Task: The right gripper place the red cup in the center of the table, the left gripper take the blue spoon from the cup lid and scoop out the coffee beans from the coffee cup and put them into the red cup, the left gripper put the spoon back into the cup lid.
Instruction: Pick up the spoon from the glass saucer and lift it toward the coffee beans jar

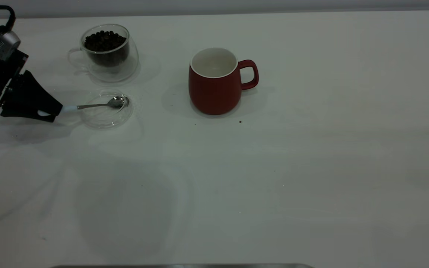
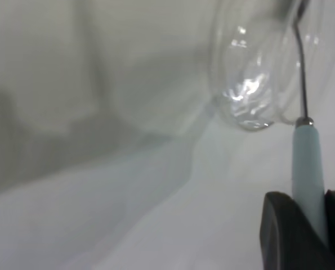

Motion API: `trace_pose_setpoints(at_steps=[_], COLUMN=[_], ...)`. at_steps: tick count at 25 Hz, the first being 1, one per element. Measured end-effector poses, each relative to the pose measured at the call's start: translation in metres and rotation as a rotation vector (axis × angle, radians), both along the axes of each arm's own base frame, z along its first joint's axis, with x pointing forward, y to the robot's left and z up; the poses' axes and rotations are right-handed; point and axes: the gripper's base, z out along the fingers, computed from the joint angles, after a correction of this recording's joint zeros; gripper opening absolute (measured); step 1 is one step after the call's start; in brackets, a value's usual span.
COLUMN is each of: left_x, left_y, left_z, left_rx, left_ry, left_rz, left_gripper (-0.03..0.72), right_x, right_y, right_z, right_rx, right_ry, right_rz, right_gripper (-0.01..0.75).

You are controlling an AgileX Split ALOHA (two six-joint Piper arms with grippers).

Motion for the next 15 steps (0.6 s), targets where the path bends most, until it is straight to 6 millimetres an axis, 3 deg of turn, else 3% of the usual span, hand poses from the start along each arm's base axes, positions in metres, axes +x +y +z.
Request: trace_pose_setpoints(at_steps=[10,15], left_x=[-0.006,-0.003], left_y=[0.004,0.007], left_z=[0.007,0.029], left_rx=[-0.002,0.029], left_ry=[0.048,0.046], left_rz=[-0.045,-0.045], left_gripper=[0.126,0.126], right_x=[0.000,0.000], right_y=[0.000,0.000], right_z=[0.000,0.000], right_rx=[0.000,0.000], right_ry=[0.000,0.000], right_rz=[0.000,0.000], right_gripper=[0.479,0.479])
